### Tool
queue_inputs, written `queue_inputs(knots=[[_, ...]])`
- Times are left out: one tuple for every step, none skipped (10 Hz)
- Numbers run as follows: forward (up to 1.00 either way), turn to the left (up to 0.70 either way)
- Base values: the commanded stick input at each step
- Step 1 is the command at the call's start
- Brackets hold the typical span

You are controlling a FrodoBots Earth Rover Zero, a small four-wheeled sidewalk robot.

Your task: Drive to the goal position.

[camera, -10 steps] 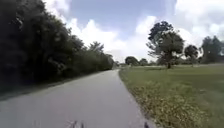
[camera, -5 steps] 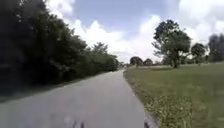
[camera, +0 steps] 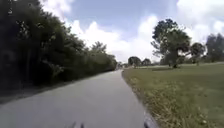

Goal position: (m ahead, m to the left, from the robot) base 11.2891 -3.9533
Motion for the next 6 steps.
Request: queue_inputs(knots=[[0.85, 0.00], [0.85, 0.00], [0.85, 0.00], [0.85, 0.00], [0.85, 0.00], [0.85, 0.00]])
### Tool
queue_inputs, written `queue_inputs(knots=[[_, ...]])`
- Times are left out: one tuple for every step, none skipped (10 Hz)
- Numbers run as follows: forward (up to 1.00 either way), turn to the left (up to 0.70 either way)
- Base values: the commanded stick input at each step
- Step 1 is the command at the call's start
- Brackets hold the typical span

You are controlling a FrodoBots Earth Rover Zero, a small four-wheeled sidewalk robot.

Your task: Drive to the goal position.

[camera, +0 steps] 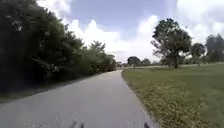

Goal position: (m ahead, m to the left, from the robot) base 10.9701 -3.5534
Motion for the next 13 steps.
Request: queue_inputs(knots=[[0.85, 0.00], [0.85, 0.00], [0.85, 0.00], [0.85, 0.00], [0.85, 0.00], [0.85, 0.00], [0.85, 0.00], [0.85, 0.00], [0.85, 0.00], [0.85, 0.00], [0.85, 0.00], [0.85, 0.00], [0.85, 0.00]])
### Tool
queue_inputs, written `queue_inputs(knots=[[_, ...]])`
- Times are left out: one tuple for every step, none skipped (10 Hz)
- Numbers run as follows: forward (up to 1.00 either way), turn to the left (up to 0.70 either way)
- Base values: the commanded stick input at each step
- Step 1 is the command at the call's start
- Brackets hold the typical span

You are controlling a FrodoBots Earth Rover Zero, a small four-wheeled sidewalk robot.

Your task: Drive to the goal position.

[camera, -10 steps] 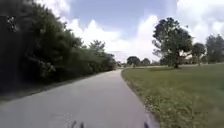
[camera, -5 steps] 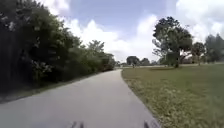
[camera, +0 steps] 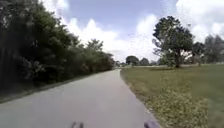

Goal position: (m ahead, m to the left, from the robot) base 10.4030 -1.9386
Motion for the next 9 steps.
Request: queue_inputs(knots=[[0.85, 0.00], [0.85, 0.00], [0.85, 0.00], [0.85, 0.00], [0.85, 0.00], [0.85, 0.00], [0.85, 0.00], [0.85, 0.00], [0.85, 0.00]])
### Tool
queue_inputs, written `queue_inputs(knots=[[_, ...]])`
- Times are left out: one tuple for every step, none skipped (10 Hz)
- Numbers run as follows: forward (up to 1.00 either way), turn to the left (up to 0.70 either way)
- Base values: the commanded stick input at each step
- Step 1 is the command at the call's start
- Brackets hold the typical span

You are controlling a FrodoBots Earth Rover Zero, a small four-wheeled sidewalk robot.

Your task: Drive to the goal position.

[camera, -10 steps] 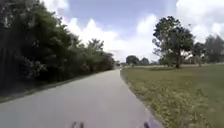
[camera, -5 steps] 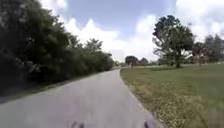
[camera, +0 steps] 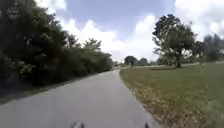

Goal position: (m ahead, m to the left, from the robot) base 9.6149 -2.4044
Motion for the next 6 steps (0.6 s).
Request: queue_inputs(knots=[[0.85, 0.00], [0.85, 0.00], [0.85, 0.00], [0.85, 0.00], [0.85, 0.00], [0.85, 0.00]])
